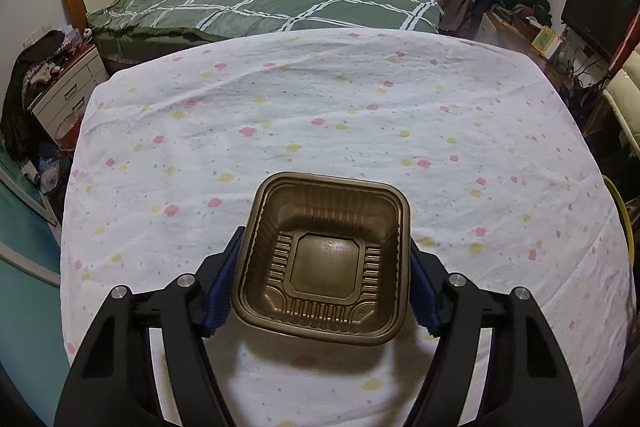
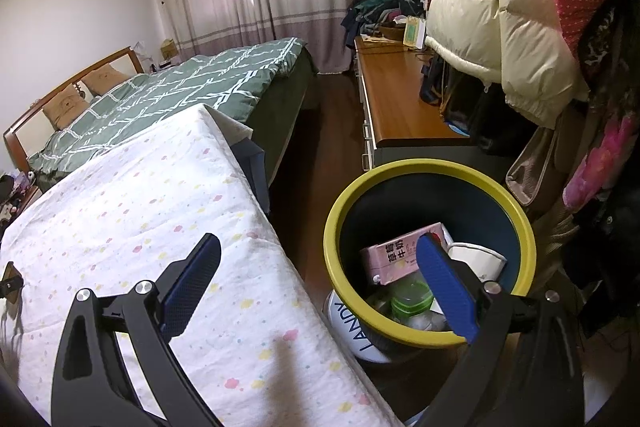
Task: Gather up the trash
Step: 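Carry the brown tray over the bin and open the left gripper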
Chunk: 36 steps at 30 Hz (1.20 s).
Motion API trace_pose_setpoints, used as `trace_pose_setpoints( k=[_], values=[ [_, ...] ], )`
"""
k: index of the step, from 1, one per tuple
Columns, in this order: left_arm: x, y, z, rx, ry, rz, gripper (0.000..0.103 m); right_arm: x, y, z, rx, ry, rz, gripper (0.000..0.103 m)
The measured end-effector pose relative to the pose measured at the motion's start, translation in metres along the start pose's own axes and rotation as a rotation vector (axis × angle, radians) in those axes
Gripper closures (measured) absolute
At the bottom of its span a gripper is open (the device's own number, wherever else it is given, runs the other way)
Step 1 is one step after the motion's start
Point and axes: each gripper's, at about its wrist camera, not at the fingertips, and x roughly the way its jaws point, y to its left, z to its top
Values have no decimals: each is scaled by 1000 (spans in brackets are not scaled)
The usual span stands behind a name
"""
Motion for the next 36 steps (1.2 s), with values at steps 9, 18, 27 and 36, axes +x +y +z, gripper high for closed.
trace_pose_setpoints(
  k=[9, 18, 27, 36],
  values=[
    [-42, -52, -6, 99, -68, -40, 33, -1, -4, -1, 20, -10, 10, 10],
    [-75, -168, -11, 276, -102, -194, 33, -21, -32, -6, 22, -43, 39, 10],
    [-78, -317, -11, 463, -85, -354, 33, -45, -122, 17, 61, -80, -47, 10],
    [-47, -471, -18, 622, -20, -444, 33, -87, -207, -1, 141, -97, -122, 10]
  ],
)
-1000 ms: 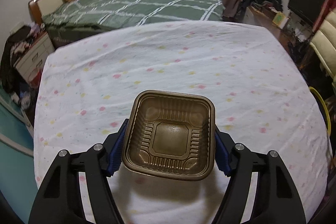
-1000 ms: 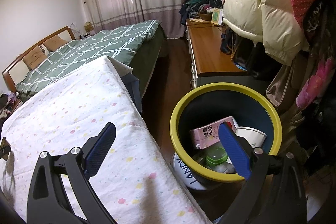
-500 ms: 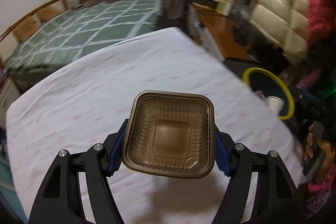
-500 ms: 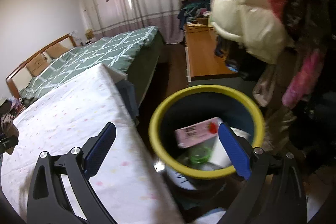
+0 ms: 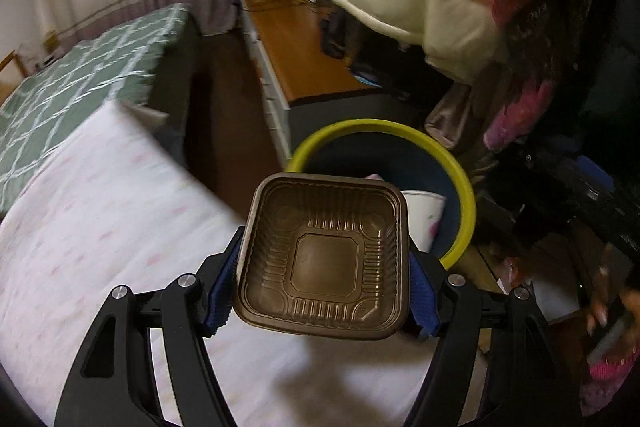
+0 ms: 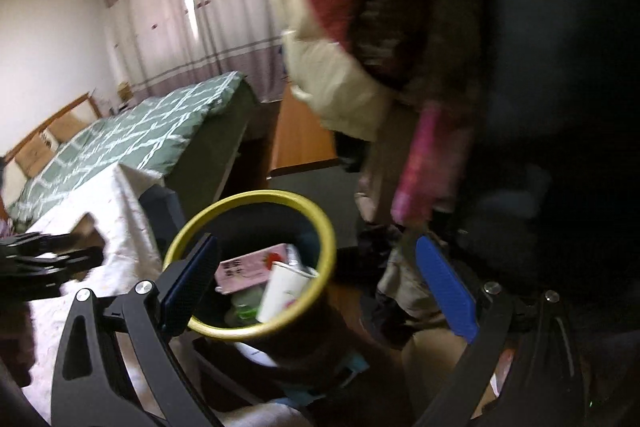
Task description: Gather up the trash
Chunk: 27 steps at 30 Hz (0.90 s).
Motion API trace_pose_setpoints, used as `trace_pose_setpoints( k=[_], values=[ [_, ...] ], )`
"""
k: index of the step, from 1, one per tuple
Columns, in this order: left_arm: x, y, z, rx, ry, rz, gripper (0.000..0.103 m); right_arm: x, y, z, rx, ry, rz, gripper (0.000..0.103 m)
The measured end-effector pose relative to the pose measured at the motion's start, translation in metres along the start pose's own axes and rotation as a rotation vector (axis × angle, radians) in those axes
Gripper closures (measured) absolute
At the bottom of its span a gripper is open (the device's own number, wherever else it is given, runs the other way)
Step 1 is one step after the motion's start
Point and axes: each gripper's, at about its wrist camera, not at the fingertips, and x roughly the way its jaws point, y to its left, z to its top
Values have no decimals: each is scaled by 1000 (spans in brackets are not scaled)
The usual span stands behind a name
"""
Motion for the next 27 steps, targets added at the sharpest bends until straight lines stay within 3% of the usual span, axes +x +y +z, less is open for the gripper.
trace_pose_setpoints(
  k=[5, 11, 14, 18, 21, 27],
  values=[
    [50, -37, 27, 35, 54, -20, 32, -12, -27, -7, 24, -12, -25, 10],
    [88, -57, 39, 36, 87, -10, 31, -12, -33, -12, 13, -8, -33, 10],
    [100, -59, 44, 30, 99, -15, 16, -10, -33, -14, 15, 2, -32, 9],
    [105, -58, 43, 21, 105, -10, 13, -12, -32, -15, 19, 11, -24, 10],
    [81, -51, 37, -14, 65, -13, 13, -16, -25, -16, 10, 8, -5, 10],
    [-31, -23, -5, -100, -86, 22, 5, -23, 4, -22, -61, 19, 81, 9]
  ],
)
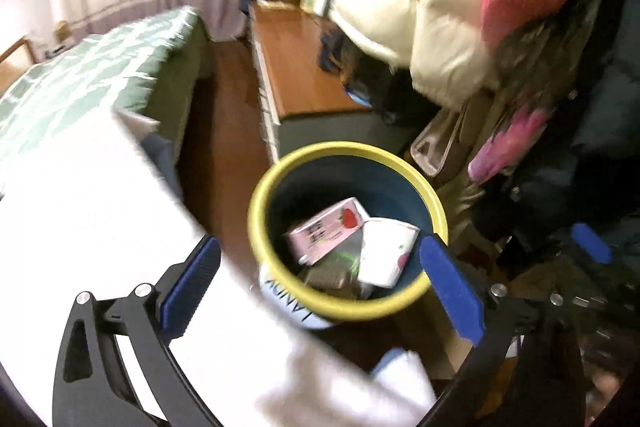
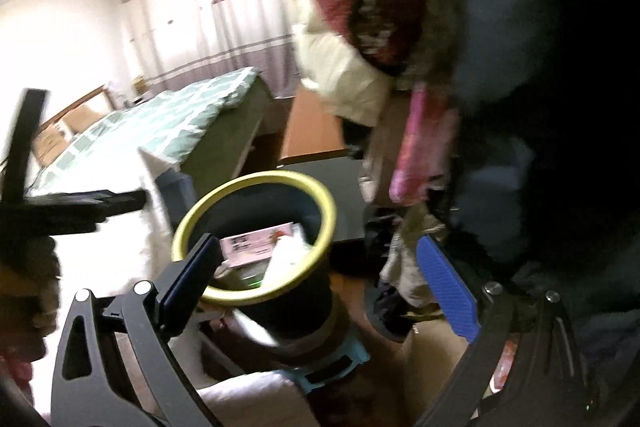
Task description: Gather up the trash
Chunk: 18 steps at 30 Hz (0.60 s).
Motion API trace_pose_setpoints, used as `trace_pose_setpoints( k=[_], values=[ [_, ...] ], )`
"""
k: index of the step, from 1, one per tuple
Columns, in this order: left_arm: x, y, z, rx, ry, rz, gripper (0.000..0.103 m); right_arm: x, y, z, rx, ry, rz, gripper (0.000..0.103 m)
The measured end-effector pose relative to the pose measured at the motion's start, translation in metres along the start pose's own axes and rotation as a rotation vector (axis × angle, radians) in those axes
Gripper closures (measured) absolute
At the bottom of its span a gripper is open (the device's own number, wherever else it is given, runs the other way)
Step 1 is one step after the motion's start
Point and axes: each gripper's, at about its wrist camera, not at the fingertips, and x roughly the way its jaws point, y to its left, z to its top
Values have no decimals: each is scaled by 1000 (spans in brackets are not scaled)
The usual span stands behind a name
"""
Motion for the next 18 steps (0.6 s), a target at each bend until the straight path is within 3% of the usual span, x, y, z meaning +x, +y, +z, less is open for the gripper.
trace_pose_setpoints(
  k=[7, 14, 18],
  values=[
    [-143, 52, -86, -205, -182, 200, 5, -6, 57, -15, -124, 39, 143, 8],
    [-243, 79, -177, -371, -301, 461, 5, -34, 115, -30, -288, 37, 257, 8],
    [-280, 76, -213, -404, -361, 519, 5, -56, 130, -37, -330, 21, 288, 8]
  ],
)
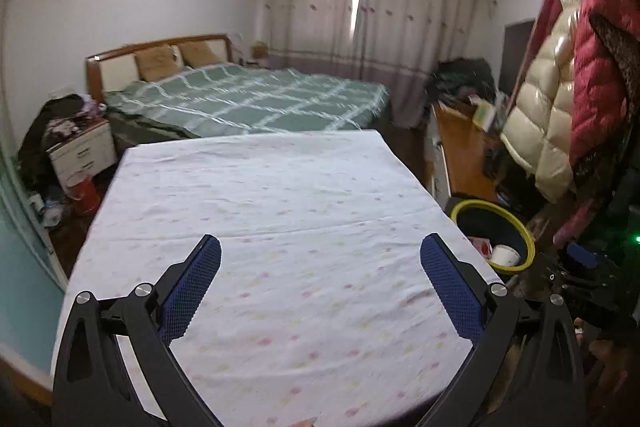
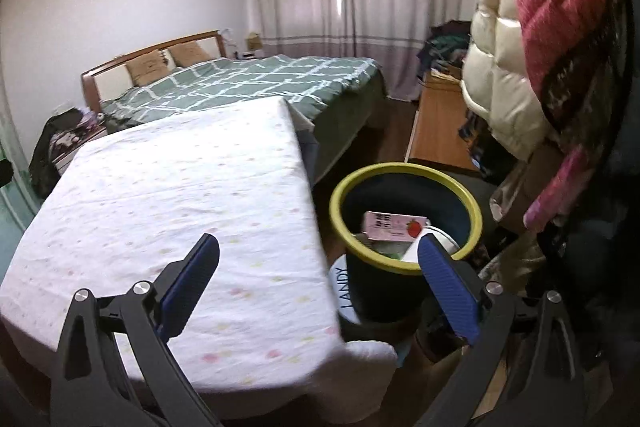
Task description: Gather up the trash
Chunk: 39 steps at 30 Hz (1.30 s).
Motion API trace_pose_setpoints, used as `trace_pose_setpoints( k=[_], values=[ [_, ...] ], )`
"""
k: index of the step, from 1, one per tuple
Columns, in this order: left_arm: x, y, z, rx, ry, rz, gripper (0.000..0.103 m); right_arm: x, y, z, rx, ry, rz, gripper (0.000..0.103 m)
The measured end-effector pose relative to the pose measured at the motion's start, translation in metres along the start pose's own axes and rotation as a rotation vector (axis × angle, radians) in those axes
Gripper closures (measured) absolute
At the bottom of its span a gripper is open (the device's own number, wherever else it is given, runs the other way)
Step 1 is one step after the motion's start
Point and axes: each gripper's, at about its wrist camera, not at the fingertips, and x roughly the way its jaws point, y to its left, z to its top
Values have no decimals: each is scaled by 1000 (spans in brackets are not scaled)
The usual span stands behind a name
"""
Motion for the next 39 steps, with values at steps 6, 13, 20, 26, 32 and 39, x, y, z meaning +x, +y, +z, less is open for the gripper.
trace_pose_setpoints(
  k=[6, 13, 20, 26, 32, 39],
  values=[
    [-33, 9, -22, 16, -22, 21, 5, -30, 10, -4, -20, -30, 6, 7],
    [-55, 5, -39, 15, -42, 63, 5, -55, 9, -10, -6, -55, 23, 7],
    [-81, 6, -51, 30, -75, 106, 5, -72, 10, -11, -5, -86, 37, 7],
    [-86, 10, -51, 17, -74, 99, 5, -74, 11, -11, -5, -87, 43, 7],
    [-86, 12, -50, 17, -70, 91, 5, -75, 12, -11, -8, -87, 44, 7],
    [-85, 11, -51, 17, -66, 93, 5, -76, 14, -11, -11, -87, 50, 7]
  ],
)
